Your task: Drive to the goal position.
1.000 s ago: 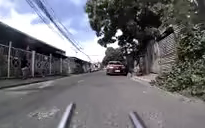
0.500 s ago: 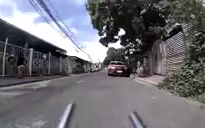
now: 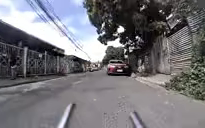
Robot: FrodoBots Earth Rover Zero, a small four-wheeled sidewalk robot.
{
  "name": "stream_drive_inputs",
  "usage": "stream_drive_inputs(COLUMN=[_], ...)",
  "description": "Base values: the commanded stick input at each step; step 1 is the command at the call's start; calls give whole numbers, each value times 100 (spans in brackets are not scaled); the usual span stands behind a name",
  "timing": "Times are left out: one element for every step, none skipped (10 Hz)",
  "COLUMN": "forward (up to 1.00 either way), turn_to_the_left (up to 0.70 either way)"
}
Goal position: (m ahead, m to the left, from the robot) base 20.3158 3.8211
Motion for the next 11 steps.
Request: stream_drive_inputs(forward=[100,100,100,100,100,100,100,100,100,100,100], turn_to_the_left=[0,0,0,0,0,0,0,0,0,0,0])
